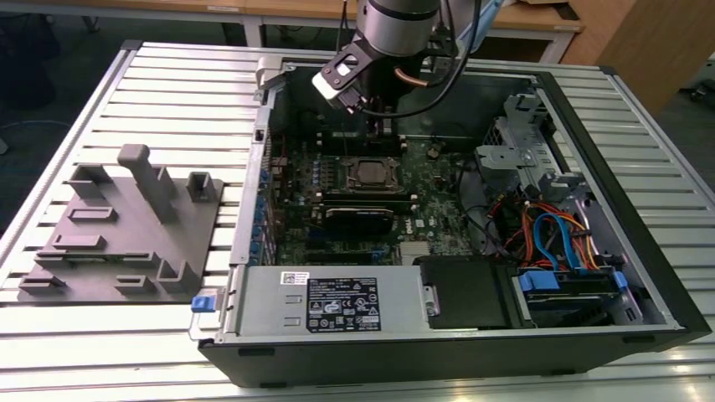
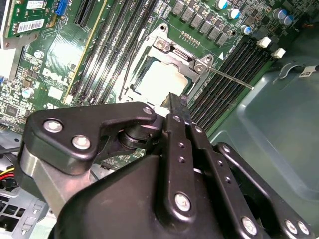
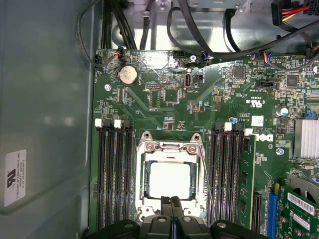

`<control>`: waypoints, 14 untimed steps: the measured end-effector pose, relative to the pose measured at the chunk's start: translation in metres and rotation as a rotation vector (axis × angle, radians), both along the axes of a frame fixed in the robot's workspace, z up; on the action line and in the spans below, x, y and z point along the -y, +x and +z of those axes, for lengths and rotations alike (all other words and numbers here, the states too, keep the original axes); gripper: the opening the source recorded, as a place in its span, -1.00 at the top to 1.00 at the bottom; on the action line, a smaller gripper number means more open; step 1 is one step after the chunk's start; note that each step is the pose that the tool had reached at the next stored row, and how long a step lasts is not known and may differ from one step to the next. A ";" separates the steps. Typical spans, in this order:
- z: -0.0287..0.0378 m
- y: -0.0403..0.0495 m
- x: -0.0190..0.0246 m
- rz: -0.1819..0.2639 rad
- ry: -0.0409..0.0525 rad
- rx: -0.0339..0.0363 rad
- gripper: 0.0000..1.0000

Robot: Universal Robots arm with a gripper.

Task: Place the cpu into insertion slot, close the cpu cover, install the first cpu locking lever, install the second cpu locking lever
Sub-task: 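Install the first cpu locking lever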

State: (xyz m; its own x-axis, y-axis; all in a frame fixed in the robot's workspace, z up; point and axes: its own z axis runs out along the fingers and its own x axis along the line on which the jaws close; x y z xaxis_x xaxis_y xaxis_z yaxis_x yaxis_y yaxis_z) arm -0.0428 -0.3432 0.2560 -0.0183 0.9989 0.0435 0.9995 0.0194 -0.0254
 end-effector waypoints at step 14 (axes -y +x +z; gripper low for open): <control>-0.0002 0.0000 0.0000 0.205 0.0000 0.0000 0.80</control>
State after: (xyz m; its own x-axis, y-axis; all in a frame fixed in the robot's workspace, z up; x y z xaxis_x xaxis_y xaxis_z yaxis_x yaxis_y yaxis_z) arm -0.0429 -0.3432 0.2558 -0.2211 0.9743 0.0435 0.9746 0.2223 -0.0254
